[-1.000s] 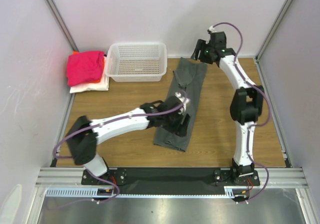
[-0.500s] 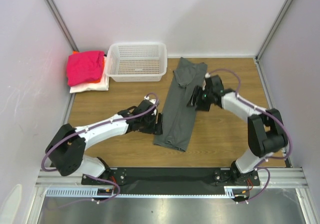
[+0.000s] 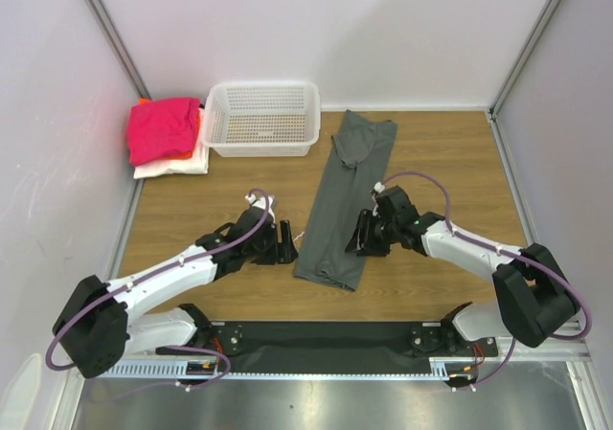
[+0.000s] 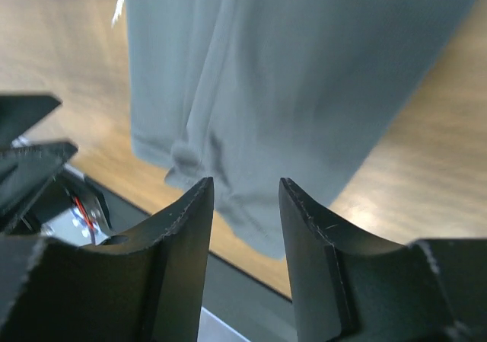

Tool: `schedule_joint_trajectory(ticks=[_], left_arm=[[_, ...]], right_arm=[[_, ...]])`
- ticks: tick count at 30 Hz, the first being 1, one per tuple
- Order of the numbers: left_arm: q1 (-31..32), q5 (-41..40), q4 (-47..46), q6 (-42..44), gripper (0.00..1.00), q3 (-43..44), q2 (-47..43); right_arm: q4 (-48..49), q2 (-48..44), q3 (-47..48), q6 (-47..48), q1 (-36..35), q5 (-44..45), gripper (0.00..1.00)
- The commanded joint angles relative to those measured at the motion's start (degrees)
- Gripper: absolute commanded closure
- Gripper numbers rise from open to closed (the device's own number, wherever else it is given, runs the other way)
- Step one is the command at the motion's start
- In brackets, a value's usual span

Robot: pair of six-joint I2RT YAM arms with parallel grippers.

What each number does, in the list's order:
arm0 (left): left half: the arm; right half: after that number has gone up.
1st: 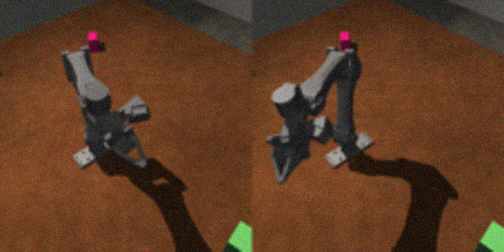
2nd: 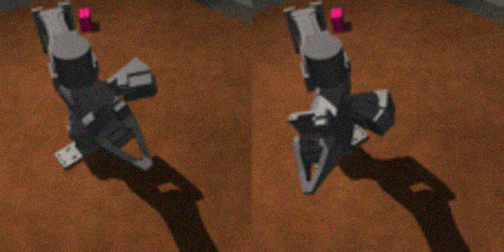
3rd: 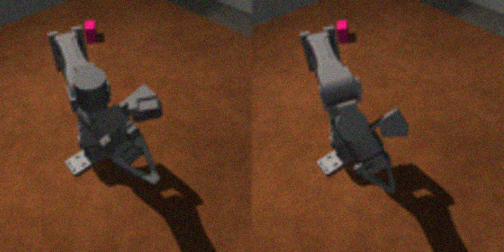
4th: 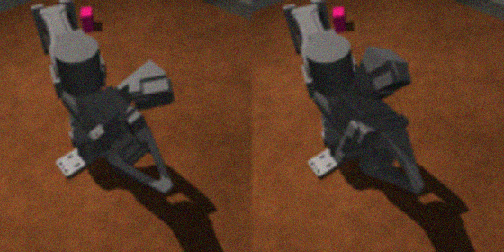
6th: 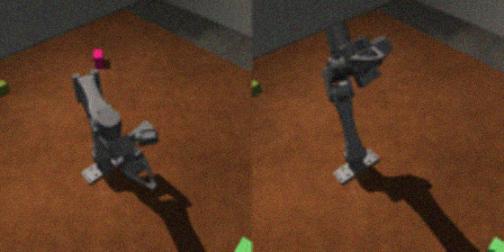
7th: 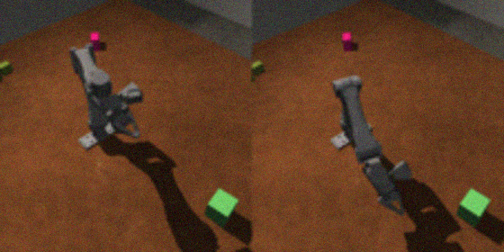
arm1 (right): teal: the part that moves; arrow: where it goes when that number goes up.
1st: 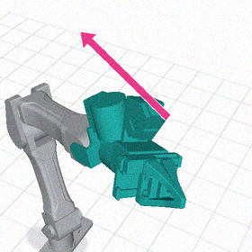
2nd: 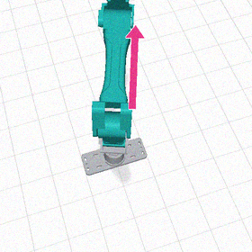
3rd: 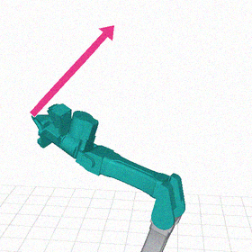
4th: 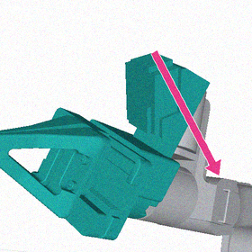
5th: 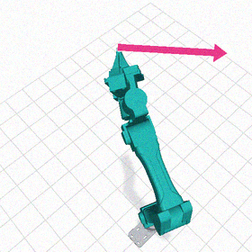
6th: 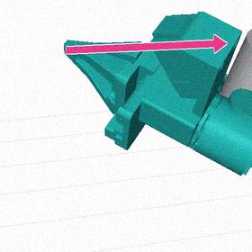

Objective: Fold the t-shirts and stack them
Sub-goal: Fold the tshirt

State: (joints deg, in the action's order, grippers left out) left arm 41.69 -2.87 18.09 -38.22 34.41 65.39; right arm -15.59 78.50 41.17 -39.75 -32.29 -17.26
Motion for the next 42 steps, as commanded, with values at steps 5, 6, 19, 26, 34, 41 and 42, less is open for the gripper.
schedule_joint_trajectory(ticks=[5,6,19,26,34,41,42], left_arm=[[-0.6,-0.4,-5.2,-4.1,0.23,-4.3,-5.0],[-0.6,-0.4,-5.3,-4.5,0.23,-4.5,-6.0],[-0.6,-0.7,-4.3,-4.8,0.23,-8.1,-11.9],[-0.6,-0.6,-4.5,-4.4,0.23,-8.8,-12.7],[-0.5,2.4,-7.3,-3.9,0.23,-9.3,-10.5],[4.2,2.4,-11.1,-5.9,0.23,-8.2,-6.5],[6.2,2.4,-11.8,-6.5,0.23,-8.0,-5.6]], right_arm=[[5.5,-2.4,-3.7,-3.3,-3.8,4.2,0.53],[6.1,-2.2,-4.7,-3.2,-3.8,4.4,0.53],[1.9,2.7,-8.1,0.5,-3.2,10.0,0.52],[-6.1,-4.9,-10.7,1.1,3.3,13.6,0.5],[-9.2,-9.8,-13.3,2.4,8.7,13.3,0.49],[-11.6,-13.9,-14.4,2.7,12.9,10.8,0.49],[-11.9,-15.1,-14.5,1.8,12.9,10.7,0.49]])
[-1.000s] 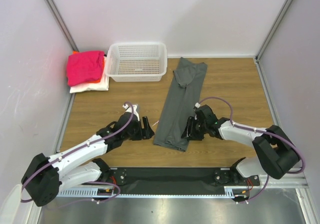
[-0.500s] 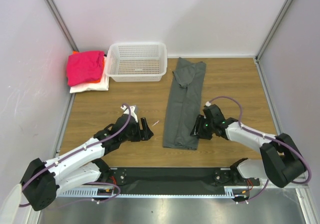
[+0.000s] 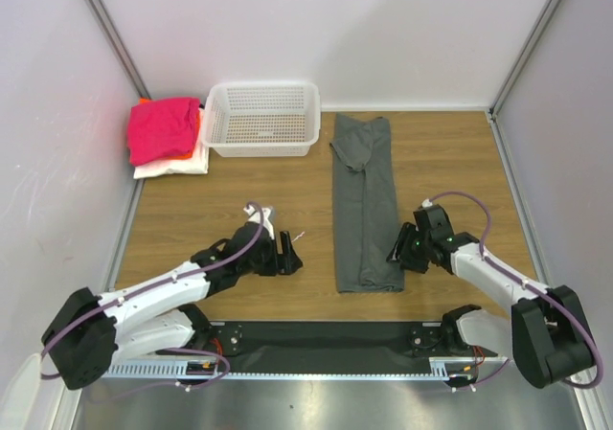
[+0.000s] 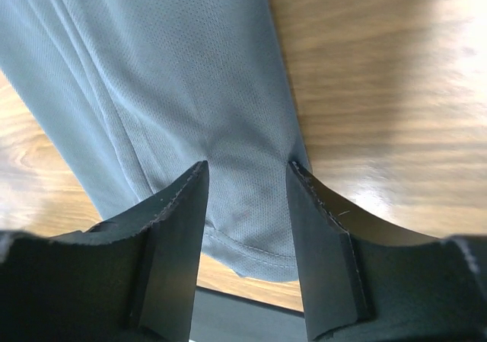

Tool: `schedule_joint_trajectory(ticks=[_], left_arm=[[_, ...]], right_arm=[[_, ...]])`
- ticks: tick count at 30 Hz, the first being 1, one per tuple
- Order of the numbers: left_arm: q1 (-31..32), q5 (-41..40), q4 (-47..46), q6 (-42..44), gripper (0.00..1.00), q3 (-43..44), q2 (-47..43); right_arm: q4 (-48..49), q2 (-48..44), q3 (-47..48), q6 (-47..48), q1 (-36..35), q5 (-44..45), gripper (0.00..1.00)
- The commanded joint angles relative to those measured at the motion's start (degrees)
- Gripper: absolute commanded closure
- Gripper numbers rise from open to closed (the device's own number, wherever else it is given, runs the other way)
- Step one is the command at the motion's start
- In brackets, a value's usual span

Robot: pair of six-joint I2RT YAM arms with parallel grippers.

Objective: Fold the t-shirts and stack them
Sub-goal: Fold the tshirt

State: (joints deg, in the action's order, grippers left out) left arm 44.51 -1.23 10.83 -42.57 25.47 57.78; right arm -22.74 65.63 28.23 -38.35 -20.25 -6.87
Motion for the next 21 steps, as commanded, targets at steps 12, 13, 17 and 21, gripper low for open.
schedule_joint_trajectory(ticks=[12,13,17,21], left_arm=[[16.0,-7.8,-16.5,-17.6,0.24,6.2,13.8],[16.7,-8.8,-17.1,-20.8,0.24,6.4,14.6],[19.5,-11.9,-19.5,-27.6,0.24,6.8,18.4],[23.0,-14.9,-20.4,-32.4,0.26,8.0,21.7]], right_arm=[[-14.8,-21.2,1.8,-4.7,4.9,-1.7,0.3],[-16.4,-21.2,1.7,-4.5,5.8,-1.3,0.3],[-19.8,-20.0,-0.4,-4.2,9.0,0.0,0.29],[-20.4,-21.7,-3.0,-6.3,10.2,0.6,0.3]])
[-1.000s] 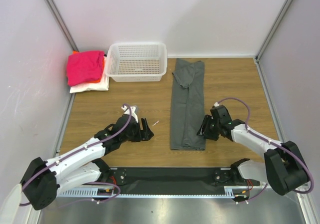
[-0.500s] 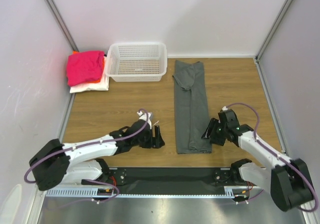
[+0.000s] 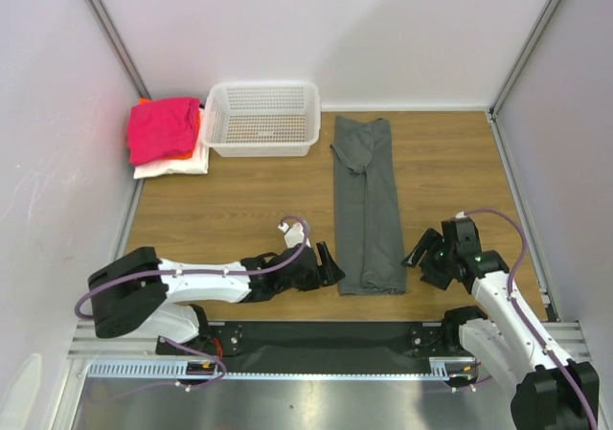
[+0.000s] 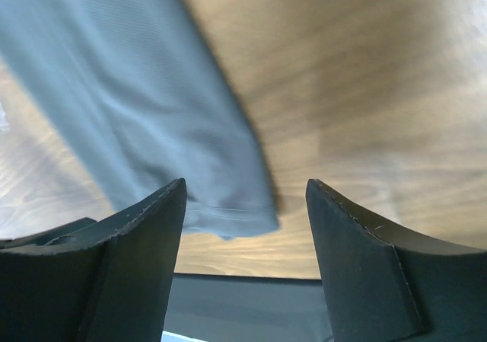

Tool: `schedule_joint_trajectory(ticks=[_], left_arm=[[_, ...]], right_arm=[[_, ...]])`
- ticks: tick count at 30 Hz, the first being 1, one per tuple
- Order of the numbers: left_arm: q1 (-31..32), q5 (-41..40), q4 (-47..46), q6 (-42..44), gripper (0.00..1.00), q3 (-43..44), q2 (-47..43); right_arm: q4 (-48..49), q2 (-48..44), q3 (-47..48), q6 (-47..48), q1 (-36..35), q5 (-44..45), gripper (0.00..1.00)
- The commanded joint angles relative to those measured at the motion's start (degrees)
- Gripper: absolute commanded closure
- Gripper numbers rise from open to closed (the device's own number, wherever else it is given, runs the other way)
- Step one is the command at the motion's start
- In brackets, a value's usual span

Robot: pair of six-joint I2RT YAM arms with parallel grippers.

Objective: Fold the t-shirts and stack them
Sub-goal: Fold the tshirt

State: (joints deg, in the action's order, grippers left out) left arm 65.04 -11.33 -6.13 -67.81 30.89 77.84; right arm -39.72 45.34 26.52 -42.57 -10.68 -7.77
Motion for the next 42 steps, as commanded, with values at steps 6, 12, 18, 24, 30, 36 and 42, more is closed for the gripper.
schedule_joint_trajectory(ticks=[6,12,18,24,30,36,42], left_arm=[[5.3,-7.5,-0.5,-12.5,0.27,4.5,5.5],[6.3,-8.4,-1.6,-14.7,0.3,4.0,7.5],[7.5,-8.6,-1.2,-17.9,0.33,4.1,9.0],[8.0,-9.5,0.6,-20.3,0.35,3.5,8.9],[8.4,-9.5,0.5,-20.9,0.39,3.8,9.9],[8.9,-10.4,3.3,-23.3,0.43,4.2,9.8],[9.0,-9.5,3.4,-23.2,0.48,5.3,11.3]], right_arm=[[-1.5,-4.3,-4.2,-3.4,0.8,-1.8,0.38],[1.3,-4.7,-8.4,-2.9,0.8,-4.4,0.39],[2.2,-5.4,-8.9,-2.8,0.7,-5.3,0.45],[2.3,-4.4,-8.8,-1.7,0.7,-6.5,0.51],[1.2,-4.0,-8.6,-1.4,0.1,-6.8,0.52],[1.2,-4.8,-8.9,-1.6,-0.2,-7.1,0.59],[2.0,-4.7,-9.1,-2.0,-0.5,-7.4,0.64]])
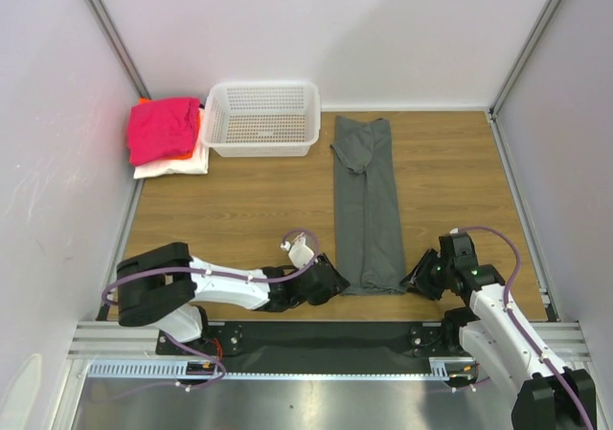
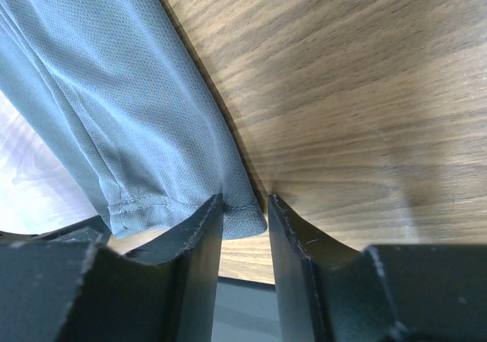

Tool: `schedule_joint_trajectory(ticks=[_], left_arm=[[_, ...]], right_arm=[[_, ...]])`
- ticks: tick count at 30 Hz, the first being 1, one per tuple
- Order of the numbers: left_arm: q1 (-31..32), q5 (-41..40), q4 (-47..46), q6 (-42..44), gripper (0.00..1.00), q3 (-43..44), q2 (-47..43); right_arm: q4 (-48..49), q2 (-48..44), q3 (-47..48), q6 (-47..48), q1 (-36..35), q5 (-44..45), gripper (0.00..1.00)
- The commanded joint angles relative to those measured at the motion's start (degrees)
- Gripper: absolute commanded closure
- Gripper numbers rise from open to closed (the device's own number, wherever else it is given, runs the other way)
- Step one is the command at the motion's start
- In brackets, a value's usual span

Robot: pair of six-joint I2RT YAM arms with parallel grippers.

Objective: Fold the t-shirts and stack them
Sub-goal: Fold the tshirt

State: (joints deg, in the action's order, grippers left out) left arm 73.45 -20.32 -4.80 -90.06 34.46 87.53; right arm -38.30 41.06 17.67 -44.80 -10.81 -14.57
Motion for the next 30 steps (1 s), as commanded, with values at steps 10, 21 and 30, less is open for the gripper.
schedule_joint_trajectory(ticks=[10,21,30], left_arm=[[0.6,-0.2,1.5,-1.1,0.78,2.2,2.8],[0.0,-1.4,2.0,1.4,1.0,3.1,0.5],[-3.1,-2.4,7.0,4.0,1.0,5.5,-5.7]], right_arm=[[1.9,0.3,-0.4,0.2,-0.4,-1.4,0.88],[2.4,0.2,2.5,0.8,-0.5,-3.4,1.0],[2.4,4.5,11.0,1.6,-0.3,-3.4,1.0]])
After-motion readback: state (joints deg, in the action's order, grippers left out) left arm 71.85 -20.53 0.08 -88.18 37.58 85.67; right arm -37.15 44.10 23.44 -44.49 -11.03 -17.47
